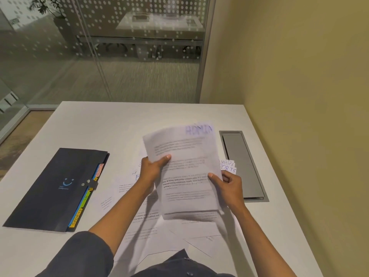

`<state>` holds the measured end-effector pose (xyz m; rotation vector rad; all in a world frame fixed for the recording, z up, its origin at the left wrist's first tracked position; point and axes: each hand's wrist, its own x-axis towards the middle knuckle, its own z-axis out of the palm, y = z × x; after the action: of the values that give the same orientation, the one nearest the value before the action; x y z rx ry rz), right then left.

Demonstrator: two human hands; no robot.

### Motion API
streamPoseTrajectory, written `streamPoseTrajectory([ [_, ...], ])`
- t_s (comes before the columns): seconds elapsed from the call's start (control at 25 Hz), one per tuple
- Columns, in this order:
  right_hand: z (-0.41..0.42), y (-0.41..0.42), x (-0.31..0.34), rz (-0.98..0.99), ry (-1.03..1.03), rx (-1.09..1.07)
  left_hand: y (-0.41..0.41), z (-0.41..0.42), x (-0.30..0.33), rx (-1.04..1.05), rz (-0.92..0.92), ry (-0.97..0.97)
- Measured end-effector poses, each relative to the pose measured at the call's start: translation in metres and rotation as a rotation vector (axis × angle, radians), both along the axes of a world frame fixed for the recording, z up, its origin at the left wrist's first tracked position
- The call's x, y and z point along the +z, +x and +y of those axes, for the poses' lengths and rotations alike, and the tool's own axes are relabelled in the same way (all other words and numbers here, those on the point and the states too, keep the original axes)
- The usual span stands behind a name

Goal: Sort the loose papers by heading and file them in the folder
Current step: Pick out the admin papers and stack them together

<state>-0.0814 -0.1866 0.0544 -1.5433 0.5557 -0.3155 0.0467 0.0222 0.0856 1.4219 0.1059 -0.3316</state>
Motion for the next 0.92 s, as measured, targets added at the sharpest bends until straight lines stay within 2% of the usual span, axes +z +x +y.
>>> streamPoseTrajectory([
  [0.12,-0.009,-0.001,0.004,-0.031,0.078,-0.039,0.014,0.011,0.003,0.149,0.143,-0.188],
  [0.28,-0.006,0.004,0.009,-0.017,0.314,-0.102,0.019,0.017,0.008,0.2,0.256,-0.293],
  [0.4,0.012,0.009,0.016,-0.04,0.49,-0.039,0.02,0.018,0.009,0.213,0.329,-0.342],
  [0.48,0.028,0.013,0.018,-0.071,0.535,0.009,0.021,0.018,0.009,0.221,0.364,-0.389],
  [0.6,0.042,0.02,0.014,-0.08,0.473,0.0,0.02,0.017,0.013,0.22,0.371,-0.419],
  [0.72,0.036,0.023,0.016,-0.043,0.288,-0.026,0.023,0.021,0.016,0.185,0.347,-0.389],
  [0.92,0.004,0.02,0.031,-0.007,0.029,-0.026,0.031,0.033,0.028,0.19,0.213,-0.212],
])
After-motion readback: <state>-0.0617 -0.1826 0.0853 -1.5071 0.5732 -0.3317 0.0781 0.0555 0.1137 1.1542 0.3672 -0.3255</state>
